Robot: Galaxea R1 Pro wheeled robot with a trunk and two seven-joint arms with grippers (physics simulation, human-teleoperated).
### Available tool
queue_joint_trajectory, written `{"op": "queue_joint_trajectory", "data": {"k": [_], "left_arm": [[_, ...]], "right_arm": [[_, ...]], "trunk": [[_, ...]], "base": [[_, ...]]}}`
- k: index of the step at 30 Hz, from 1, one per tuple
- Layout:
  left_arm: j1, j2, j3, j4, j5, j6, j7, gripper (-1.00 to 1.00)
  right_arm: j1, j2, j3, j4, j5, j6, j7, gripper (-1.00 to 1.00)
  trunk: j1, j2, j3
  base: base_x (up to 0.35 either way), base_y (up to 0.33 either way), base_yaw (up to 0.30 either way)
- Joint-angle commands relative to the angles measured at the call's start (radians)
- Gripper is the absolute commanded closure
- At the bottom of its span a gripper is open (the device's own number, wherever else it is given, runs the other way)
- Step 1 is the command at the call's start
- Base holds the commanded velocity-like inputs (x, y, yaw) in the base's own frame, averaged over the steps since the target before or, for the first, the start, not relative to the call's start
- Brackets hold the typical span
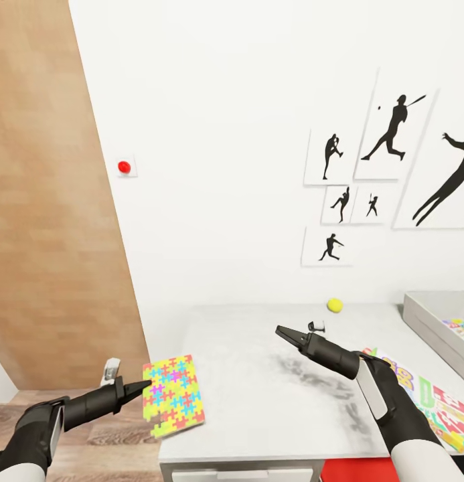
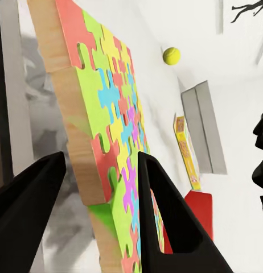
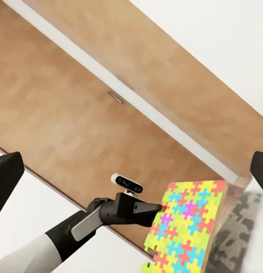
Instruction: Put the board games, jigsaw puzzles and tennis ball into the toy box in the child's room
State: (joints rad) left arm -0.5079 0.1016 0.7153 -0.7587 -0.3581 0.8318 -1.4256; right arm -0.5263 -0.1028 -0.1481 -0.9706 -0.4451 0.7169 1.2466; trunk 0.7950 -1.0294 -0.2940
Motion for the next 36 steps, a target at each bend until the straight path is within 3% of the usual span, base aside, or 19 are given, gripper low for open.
{"op": "queue_joint_trajectory", "data": {"k": [1,11,16,20,23,28,30,36], "left_arm": [[-0.001,0.000,0.004,-0.003,-0.010,0.010,-0.009,1.00],[-0.001,0.005,0.004,-0.011,-0.007,0.014,-0.017,1.00],[-0.002,0.029,-0.001,-0.023,0.005,0.021,-0.138,1.00],[-0.002,0.052,-0.004,-0.044,0.007,0.035,-0.145,1.00],[-0.002,0.074,-0.005,-0.076,0.008,0.073,-0.145,1.00],[-0.003,0.088,-0.011,-0.150,0.007,0.112,-0.145,1.00],[-0.003,0.093,-0.011,-0.159,0.007,0.115,-0.145,1.00],[-0.003,0.110,-0.012,-0.167,0.007,0.117,-0.145,1.00]], "right_arm": [[-0.001,0.000,0.000,0.000,-0.004,0.007,0.001,-1.00],[-0.001,0.000,-0.003,0.000,-0.003,0.007,-0.003,-1.00],[-0.001,0.000,-0.011,0.000,-0.011,0.006,0.000,-1.00],[0.000,0.001,-0.017,0.000,-0.007,0.007,-0.007,-1.00],[0.000,0.001,-0.019,-0.002,-0.004,0.008,-0.053,-1.00],[0.000,0.000,-0.015,-0.084,-0.007,0.014,-0.227,-1.00],[0.000,0.001,-0.012,-0.105,-0.011,0.016,-0.264,-1.00],[0.000,0.014,-0.006,-0.125,-0.012,0.013,-0.293,-1.00]], "trunk": [[-0.004,0.006,0.002],[-0.042,0.076,0.033],[-0.061,0.111,0.049],[-0.077,0.139,0.061],[-0.088,0.160,0.071],[-0.107,0.195,0.087],[-0.115,0.209,0.093],[-0.138,0.251,0.112]], "base": [[0.000,0.000,0.000],[0.000,0.000,0.000],[0.000,0.000,0.000],[0.000,0.000,0.000],[0.000,0.000,0.000],[0.000,0.000,0.000],[0.000,0.000,0.000],[0.000,0.000,0.000]]}}
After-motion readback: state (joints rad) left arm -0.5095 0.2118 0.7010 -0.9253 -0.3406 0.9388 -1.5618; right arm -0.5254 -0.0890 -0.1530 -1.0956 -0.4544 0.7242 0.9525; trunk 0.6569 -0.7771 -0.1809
